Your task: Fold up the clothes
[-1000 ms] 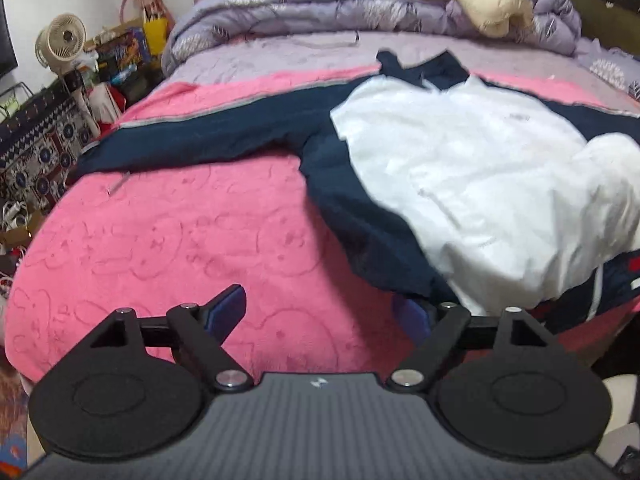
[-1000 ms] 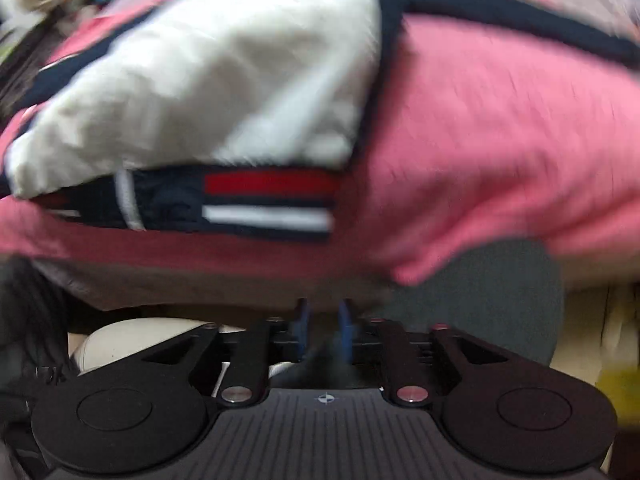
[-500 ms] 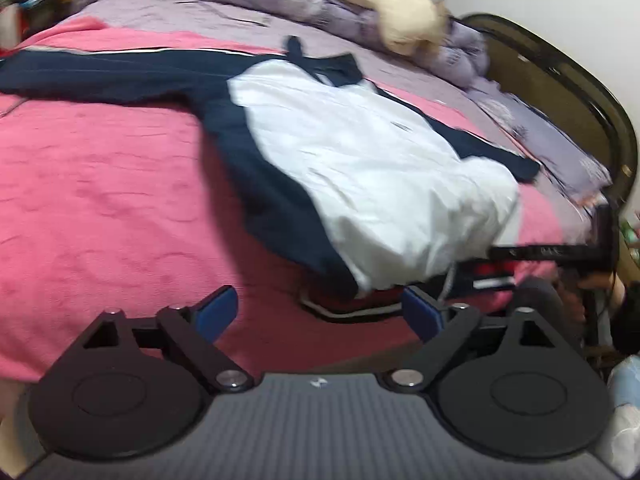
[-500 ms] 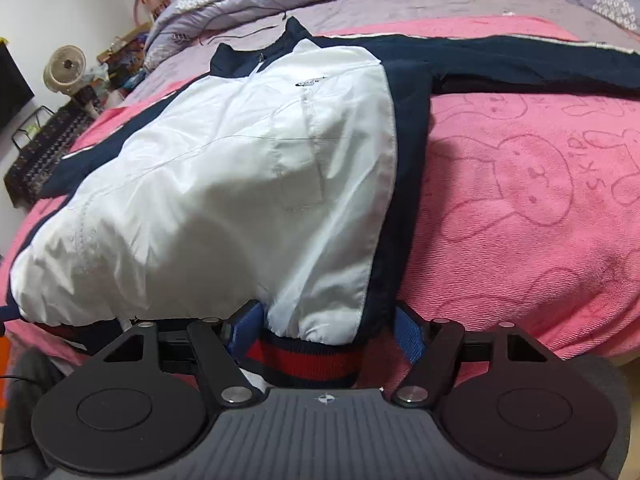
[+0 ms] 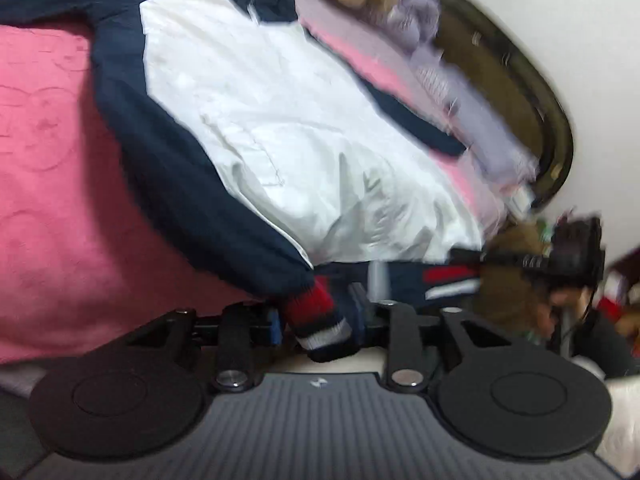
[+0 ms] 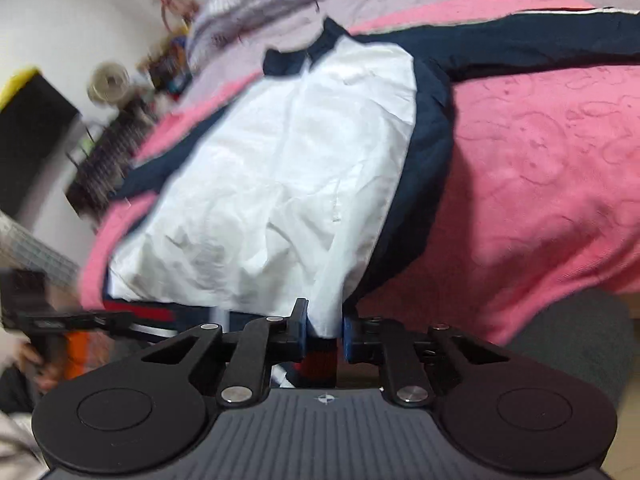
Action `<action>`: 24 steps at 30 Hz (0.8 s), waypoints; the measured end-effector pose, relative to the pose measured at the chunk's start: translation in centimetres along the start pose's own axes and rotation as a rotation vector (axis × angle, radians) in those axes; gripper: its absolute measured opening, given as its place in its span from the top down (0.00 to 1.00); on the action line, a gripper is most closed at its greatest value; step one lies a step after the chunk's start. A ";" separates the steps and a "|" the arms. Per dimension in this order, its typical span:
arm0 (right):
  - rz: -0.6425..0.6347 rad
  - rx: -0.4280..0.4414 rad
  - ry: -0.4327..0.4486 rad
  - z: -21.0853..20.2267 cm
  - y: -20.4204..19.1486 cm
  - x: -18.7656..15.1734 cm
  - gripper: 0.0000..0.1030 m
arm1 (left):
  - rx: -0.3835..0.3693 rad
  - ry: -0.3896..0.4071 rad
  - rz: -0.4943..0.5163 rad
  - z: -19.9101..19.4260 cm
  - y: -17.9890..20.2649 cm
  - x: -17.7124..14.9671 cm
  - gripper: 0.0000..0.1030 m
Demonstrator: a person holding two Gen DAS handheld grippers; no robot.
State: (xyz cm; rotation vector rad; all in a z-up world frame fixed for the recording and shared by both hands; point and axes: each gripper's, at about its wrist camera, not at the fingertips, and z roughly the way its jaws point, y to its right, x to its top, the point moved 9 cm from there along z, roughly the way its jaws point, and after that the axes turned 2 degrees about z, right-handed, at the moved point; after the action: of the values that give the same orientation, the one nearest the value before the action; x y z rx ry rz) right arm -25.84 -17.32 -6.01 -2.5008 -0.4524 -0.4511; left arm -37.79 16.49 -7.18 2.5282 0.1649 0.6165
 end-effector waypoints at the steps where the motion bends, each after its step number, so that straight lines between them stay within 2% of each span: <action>1: -0.040 -0.050 -0.049 0.8 0.3 -0.7 0.73 | 0.075 -0.044 0.008 0.1 -1.0 -0.5 0.50; 4: -0.161 -0.238 -0.179 3.1 1.1 -2.2 0.64 | 0.305 -0.162 -0.005 0.6 -4.2 -2.1 0.49; 6: -0.267 -0.340 -0.190 3.0 1.0 -2.2 0.46 | 0.444 -0.225 0.002 0.3 -5.9 -3.0 0.48; 8: -0.343 -0.398 -0.139 2.0 0.6 -1.4 0.42 | 0.546 -0.219 0.027 -1.0 -6.6 -3.1 0.48; 9: -0.356 -0.396 -0.090 1.4 0.3 -0.5 0.42 | 0.587 -0.181 0.038 -1.6 -6.6 -2.3 0.48; 11: -0.366 -0.331 0.031 0.5 -1.2 1.4 0.42 | 0.667 -0.095 0.059 -2.9 -6.4 -0.6 0.48; 13: -0.412 -0.245 0.126 0.9 -3.8 2.7 0.46 | 0.673 0.027 0.115 -3.1 -4.3 2.0 0.47; 14: -0.444 -0.205 0.168 1.3 -5.1 3.2 0.47 | 0.672 0.090 0.144 -3.2 -3.2 3.3 0.43; 17: -0.566 -0.104 0.197 4.9 -9.9 3.5 0.49 | 0.591 0.253 0.244 -1.7 0.7 6.8 0.21; 19: -0.604 -0.050 0.157 7.9 -12.2 2.4 0.50 | 0.580 0.265 0.310 0.7 2.6 8.7 0.21; 21: -0.649 -0.018 0.102 10.6 -14.0 0.7 0.50 | 0.630 0.253 0.386 2.9 3.2 9.8 0.20; 24: -0.886 -0.069 0.077 11.2 -15.2 -2.0 0.45 | 0.734 0.191 0.476 6.1 2.0 8.5 0.19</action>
State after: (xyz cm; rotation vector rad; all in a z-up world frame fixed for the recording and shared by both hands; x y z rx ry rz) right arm -31.37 0.64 -8.71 -2.2108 -1.5348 -0.8896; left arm -27.47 13.93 -7.45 3.2422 -0.1917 1.1548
